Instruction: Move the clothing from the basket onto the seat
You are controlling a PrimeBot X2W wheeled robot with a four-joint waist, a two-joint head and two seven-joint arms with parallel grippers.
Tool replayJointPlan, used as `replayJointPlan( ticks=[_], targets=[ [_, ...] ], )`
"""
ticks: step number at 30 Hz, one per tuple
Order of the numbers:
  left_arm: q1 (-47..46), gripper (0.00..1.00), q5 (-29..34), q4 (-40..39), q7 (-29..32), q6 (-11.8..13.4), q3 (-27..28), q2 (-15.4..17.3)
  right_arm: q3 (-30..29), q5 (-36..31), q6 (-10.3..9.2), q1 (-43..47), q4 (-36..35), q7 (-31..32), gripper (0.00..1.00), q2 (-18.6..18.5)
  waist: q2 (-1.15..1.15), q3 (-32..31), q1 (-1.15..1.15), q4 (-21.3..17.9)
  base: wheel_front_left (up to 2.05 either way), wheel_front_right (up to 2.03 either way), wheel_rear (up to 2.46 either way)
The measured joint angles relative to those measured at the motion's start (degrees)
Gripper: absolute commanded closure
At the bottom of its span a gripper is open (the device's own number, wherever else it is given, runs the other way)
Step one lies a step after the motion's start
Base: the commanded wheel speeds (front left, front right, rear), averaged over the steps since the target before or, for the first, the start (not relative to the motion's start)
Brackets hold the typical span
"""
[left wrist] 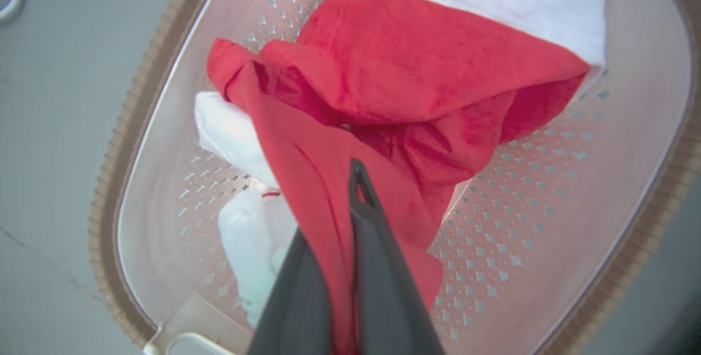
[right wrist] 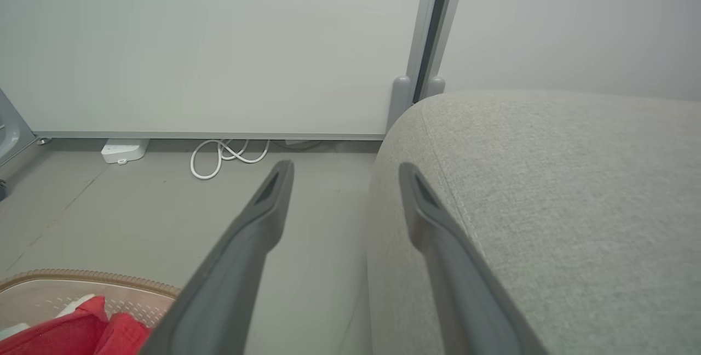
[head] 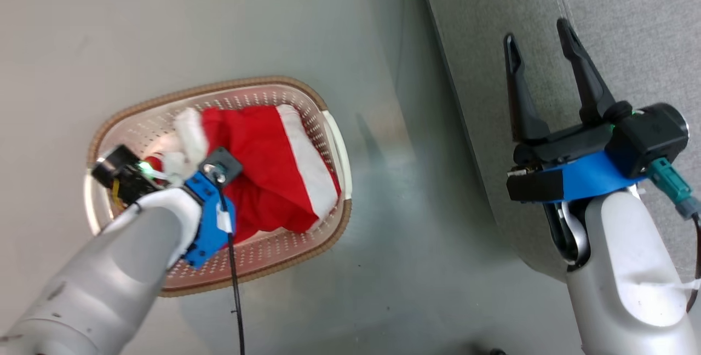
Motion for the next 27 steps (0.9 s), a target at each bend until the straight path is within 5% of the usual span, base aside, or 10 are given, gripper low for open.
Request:
replayJointPlan(
  ticks=[27],
  targets=[
    [2.10, 1.00, -11.21, -7.37, -17.38, 0.00, 2.59, -9.26, -3.39, -3.52, 0.01, 11.36, 3.50, 0.00, 0.00, 0.00, 0.00, -21.38, -0.01, 7.60, 0.00, 0.00, 0.00]
  ],
)
